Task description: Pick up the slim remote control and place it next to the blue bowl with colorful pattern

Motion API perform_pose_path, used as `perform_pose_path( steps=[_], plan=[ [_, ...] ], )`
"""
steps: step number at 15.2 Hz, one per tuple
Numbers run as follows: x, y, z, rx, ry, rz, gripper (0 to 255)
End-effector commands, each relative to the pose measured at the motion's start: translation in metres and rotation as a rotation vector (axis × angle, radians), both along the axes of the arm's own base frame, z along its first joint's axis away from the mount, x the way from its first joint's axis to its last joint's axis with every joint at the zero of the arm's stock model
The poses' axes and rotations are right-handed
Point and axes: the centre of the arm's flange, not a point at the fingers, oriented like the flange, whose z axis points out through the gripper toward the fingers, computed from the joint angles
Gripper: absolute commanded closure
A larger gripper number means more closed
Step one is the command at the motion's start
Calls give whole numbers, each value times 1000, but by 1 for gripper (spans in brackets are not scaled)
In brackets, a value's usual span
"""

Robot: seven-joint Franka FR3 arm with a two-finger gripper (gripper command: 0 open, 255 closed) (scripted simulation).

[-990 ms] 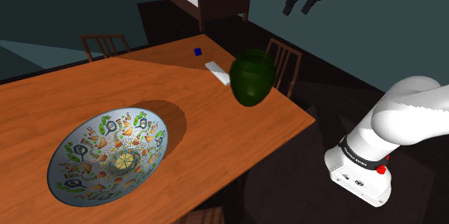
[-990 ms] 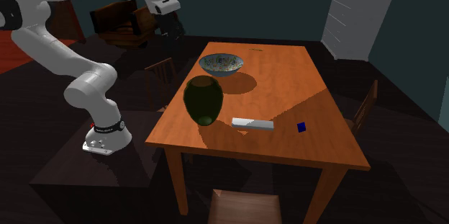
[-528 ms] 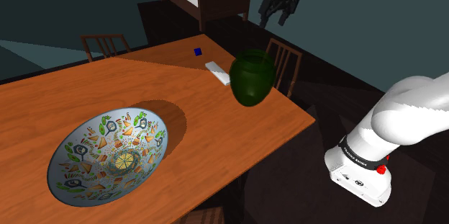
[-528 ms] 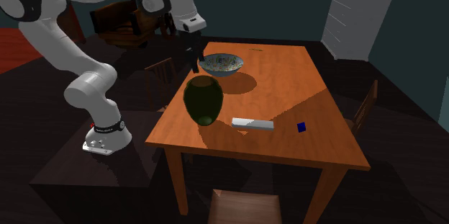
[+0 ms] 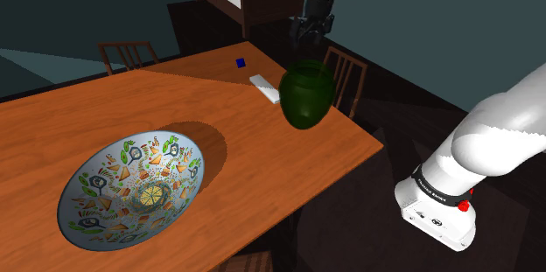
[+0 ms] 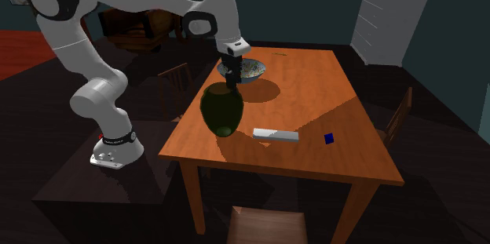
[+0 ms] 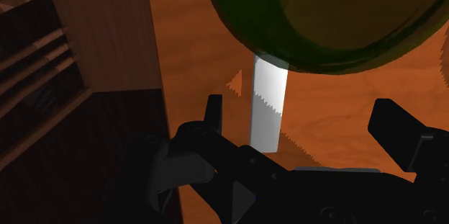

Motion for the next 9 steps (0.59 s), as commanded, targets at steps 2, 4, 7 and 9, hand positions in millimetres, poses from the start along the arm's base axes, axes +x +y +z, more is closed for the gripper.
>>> perform_pose_path(
  steps=[2, 4, 7, 9],
  plan=[
    [33, 5, -29, -8, 19, 3, 0],
    [52, 9, -48, -14, 32, 4, 0],
    [80, 14, -78, -23, 51, 6, 0],
    [99, 17, -98, -29, 64, 8, 0]
  ],
)
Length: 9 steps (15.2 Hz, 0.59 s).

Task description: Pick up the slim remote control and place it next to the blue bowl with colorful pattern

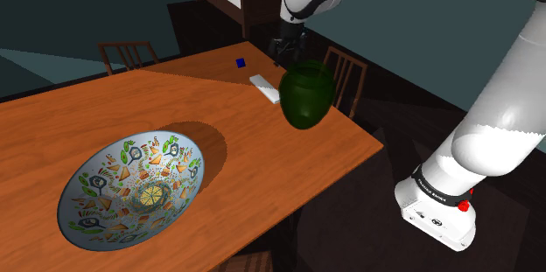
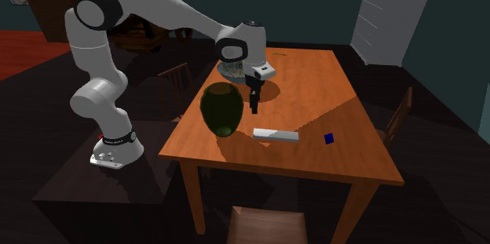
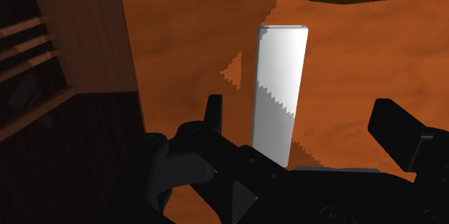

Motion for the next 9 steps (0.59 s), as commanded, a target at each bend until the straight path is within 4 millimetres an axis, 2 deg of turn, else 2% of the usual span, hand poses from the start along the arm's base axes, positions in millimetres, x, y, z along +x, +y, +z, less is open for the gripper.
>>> perform_pose_path(
  steps=[1, 9],
  plan=[
    [20, 7, -18, -6, 13, 1, 0],
    [92, 18, -102, -29, 65, 8, 0]
  ],
)
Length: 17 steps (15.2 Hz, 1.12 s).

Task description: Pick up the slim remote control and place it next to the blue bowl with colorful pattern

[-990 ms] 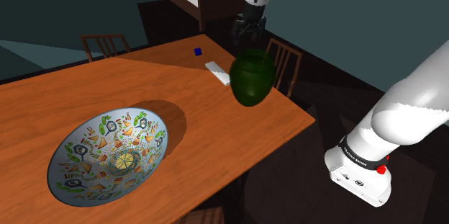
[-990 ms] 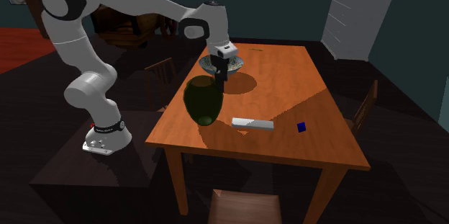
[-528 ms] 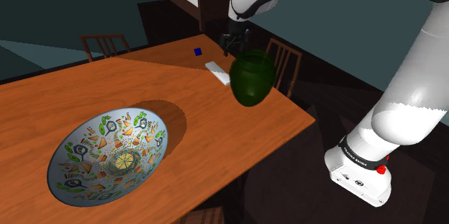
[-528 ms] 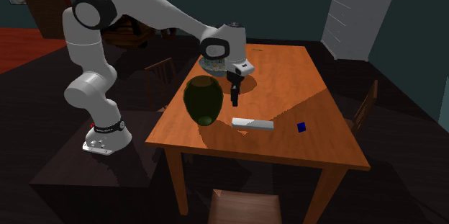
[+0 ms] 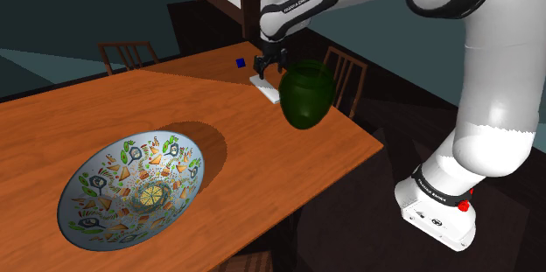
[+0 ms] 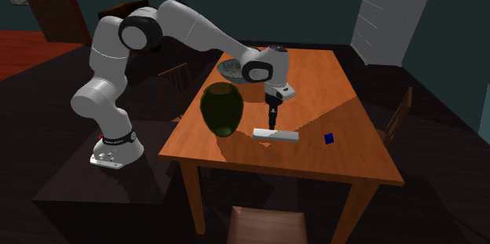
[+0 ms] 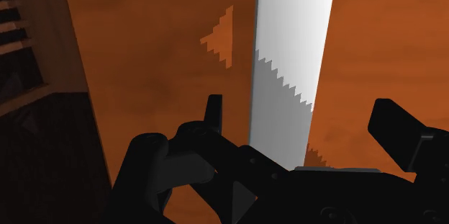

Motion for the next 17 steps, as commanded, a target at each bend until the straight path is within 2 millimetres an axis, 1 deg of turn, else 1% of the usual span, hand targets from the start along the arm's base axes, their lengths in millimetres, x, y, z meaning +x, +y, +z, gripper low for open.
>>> perform_pose_path(
  steps=[1, 2, 3, 9, 10, 17],
  plan=[
    [17, 6, -23, -6, 13, 1, 0],
    [26, 7, -33, -9, 19, 2, 0],
    [26, 7, -34, -9, 19, 2, 0],
    [25, 7, -65, -9, 19, 2, 0],
    [25, 7, -74, -9, 19, 2, 0],
    [25, 7, -74, -9, 19, 2, 0]
  ],
)
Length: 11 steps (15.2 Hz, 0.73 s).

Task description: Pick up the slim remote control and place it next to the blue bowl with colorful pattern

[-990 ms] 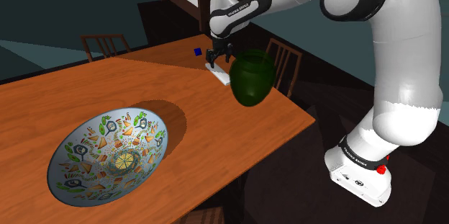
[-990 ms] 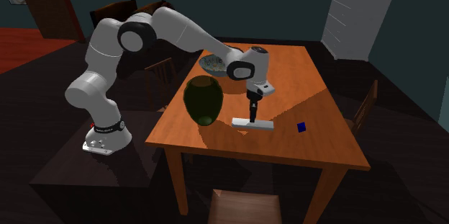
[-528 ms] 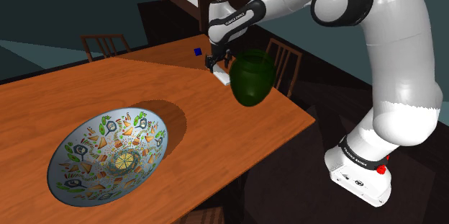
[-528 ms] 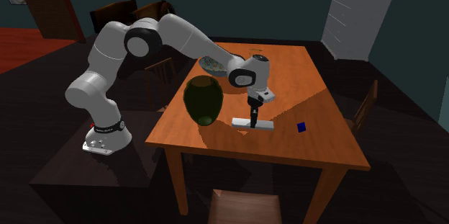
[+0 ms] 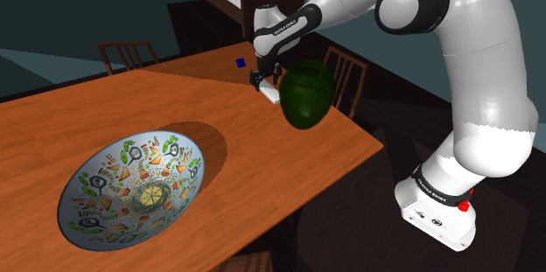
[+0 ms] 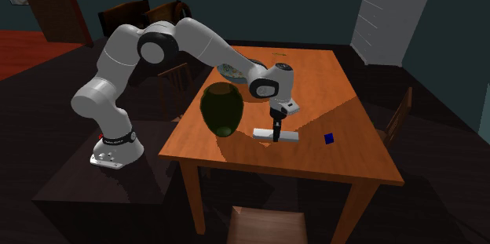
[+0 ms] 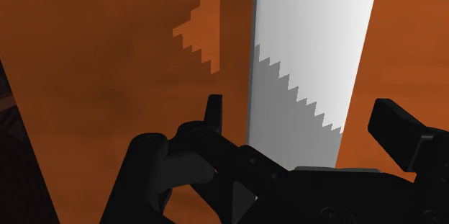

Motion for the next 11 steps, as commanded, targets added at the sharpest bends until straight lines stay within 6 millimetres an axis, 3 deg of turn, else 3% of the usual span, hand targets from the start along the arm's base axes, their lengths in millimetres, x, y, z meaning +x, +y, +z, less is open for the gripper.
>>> perform_pose_path(
  steps=[1, 2, 11],
  plan=[
    [0, 0, 0, 0, 0, 0, 0],
    [0, 0, 0, 0, 0, 0, 255],
    [0, 0, 0, 0, 0, 0, 255]
  ],
)
